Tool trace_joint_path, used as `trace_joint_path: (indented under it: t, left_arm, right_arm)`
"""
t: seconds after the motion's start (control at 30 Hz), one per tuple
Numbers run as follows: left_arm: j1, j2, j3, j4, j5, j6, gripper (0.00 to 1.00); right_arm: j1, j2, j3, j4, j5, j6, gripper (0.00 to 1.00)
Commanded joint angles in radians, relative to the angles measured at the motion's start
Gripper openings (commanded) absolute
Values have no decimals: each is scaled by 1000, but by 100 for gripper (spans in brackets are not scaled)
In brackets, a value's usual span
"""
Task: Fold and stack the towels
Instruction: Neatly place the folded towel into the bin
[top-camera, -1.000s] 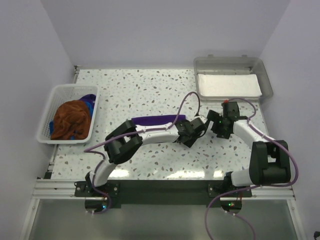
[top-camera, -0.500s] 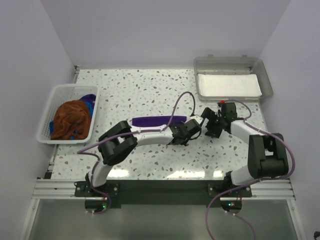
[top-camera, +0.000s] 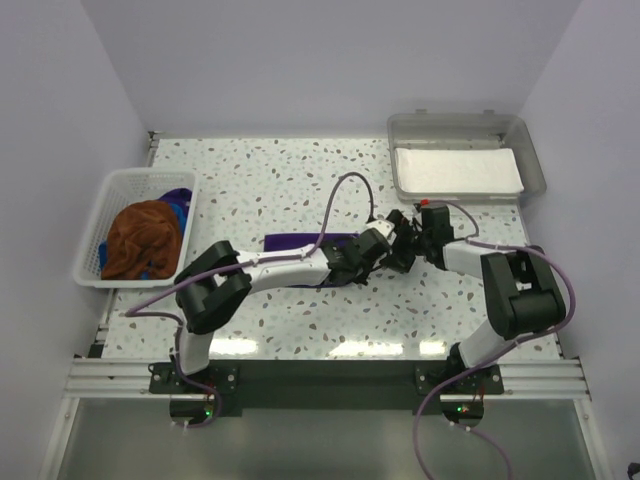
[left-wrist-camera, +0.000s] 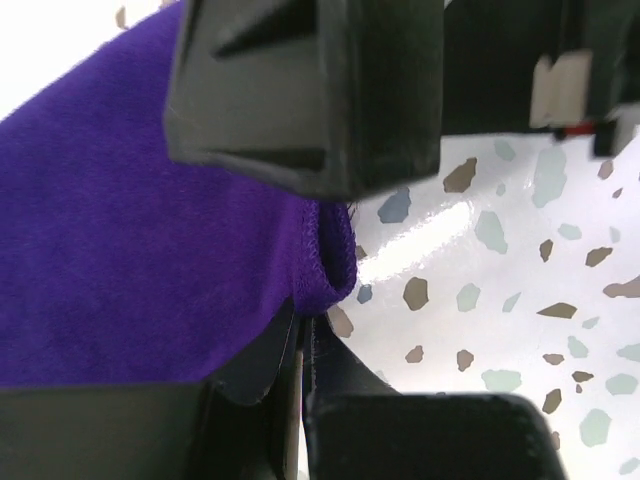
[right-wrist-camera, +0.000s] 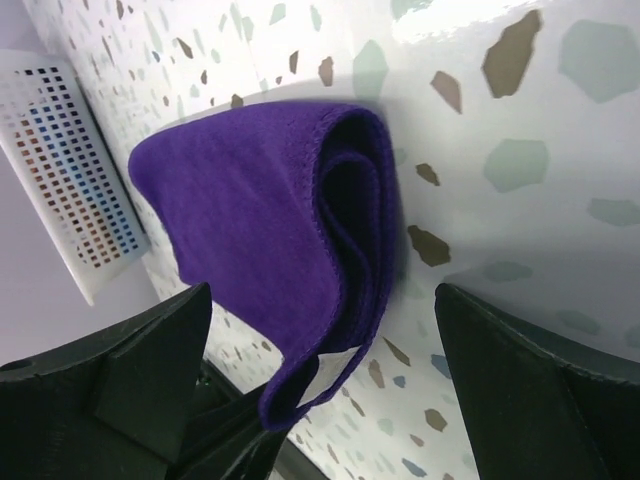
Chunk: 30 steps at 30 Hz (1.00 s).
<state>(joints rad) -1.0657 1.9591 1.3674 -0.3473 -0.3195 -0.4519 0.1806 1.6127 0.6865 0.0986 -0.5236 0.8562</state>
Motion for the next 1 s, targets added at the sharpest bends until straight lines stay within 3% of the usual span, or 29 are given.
trace_joint_path:
  t: [0.0,0.17,0.43,0.57,0.63,0.67,0.7,0.73,0.77,0.8,0.83,0.9,0.93,0.97]
  left_arm:
    - [21,-84,-21,71,11,-31,0]
    - [21,-81,-19,77,28,-31,0]
    - [21,-48,-8,96,43,-62,0]
    - [19,-35,-1,105,66,-65,0]
    - [19,-35,-4,105,74,-71,0]
    - [19,-37,-8,110,76,-74,0]
    - [19,-40,-14,110,77,-79,2]
    - [19,-49,-33,113,76,-96,13]
    - [19,-58,-42,123,74,-100,19]
    - [19,-66,-50,128,71,-103,25]
    - [21,-87,-62,131,66,-108,37]
    - [24,-110,-74,148,56,-107,53]
    - [33,-138,-85,152,56,-105,67]
    - [41,-153,-90,154,57,-105,73]
  right_arm:
    - [42,65,-62,-10,51,59,99]
    - [65,119,-67,33,48,93,97]
    - [91,179,-22,39,40,84,87]
    - [99,223,15,36,28,66,74]
    - [99,227,40,7,46,31,61]
    - [99,225,48,-20,54,17,46]
    - [99,222,59,-40,72,-14,39]
    - [100,213,71,-59,82,-29,30]
    - [99,208,94,-74,88,-43,14]
    - [99,205,110,-104,108,-75,8]
    - [99,196,142,-134,115,-92,3]
    - [99,188,177,-197,138,-143,0]
    - [99,184,212,-213,154,-158,0]
    - [99,178,232,-233,163,-173,0]
